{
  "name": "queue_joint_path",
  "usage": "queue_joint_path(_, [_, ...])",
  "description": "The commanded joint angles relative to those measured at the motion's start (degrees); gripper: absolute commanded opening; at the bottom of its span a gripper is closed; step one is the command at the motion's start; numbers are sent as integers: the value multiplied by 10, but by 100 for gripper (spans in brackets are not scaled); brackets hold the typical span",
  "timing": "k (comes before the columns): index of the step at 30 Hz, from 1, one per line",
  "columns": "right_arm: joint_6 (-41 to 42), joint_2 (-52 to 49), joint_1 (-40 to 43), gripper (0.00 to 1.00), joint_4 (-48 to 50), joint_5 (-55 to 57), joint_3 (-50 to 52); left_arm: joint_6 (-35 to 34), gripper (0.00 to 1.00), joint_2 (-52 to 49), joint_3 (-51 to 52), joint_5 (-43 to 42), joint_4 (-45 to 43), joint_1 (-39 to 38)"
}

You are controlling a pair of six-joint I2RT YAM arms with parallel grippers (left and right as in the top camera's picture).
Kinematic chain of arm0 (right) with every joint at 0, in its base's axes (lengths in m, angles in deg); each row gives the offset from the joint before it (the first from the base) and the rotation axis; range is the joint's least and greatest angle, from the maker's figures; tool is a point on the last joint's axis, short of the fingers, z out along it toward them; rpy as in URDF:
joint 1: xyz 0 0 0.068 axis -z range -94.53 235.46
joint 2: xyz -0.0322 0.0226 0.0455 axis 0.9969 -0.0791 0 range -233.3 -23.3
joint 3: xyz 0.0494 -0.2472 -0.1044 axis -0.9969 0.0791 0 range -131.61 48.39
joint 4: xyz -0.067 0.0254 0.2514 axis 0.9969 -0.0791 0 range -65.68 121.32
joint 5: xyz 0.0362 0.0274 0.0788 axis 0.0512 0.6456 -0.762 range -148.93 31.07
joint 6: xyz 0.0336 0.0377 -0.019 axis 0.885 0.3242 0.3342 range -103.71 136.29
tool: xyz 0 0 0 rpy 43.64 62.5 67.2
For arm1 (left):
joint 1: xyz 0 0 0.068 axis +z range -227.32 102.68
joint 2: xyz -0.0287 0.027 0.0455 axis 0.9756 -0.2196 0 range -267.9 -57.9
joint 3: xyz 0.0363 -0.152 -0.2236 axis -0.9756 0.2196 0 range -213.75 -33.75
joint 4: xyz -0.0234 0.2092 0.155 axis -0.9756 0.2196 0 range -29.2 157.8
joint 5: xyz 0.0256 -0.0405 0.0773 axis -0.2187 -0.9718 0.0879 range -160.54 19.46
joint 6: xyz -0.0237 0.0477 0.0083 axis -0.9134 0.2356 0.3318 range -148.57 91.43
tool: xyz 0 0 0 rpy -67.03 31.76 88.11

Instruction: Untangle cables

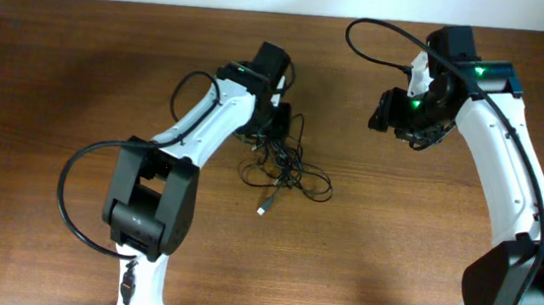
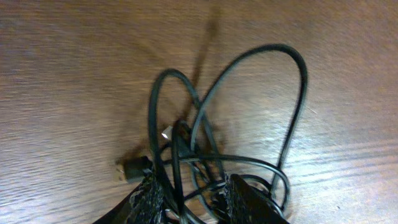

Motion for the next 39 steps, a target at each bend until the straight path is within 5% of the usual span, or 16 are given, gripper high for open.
queue_joint_path(1, [6,-1,0,59,-1,3,-1,-4,19,-21,6,7,-13,-11])
queue_joint_path(3, [5,-1,-1,59,4,-5,-1,-16,0,-21,4,6,-36,-3])
queue_joint_path(5, [-4,-1,-6,59,28,-49,-1,-23,0,-18,-3,-17,-35,7])
queue_joint_path(11, [-30,-43,-69,59,115,-103,-1,34,0,23,-4,-369,-35,49])
queue_joint_path(20, [-85,-114,-106,53,119,-146,-1,33,0,23,-4,-414,-38,62])
queue_joint_path(26, [-84,-115,-106,51,151,-139,55,34,0,23,-4,-595,-68,123])
queue_joint_path(32, [-23,-115,-106,48,256,-139,55,44,0,23,-4,-691,-68,122])
queue_joint_path(35, [7,-115,-106,31,265,-108,55,44,0,23,-4,-705,-68,122])
queue_joint_path(37, [7,-112,-103,4,256,-109,55,44,0,23,-4,-638,-72,139])
queue_joint_path(39, [6,-77,-91,4,240,-118,52,44,0,23,-4,-515,-67,165])
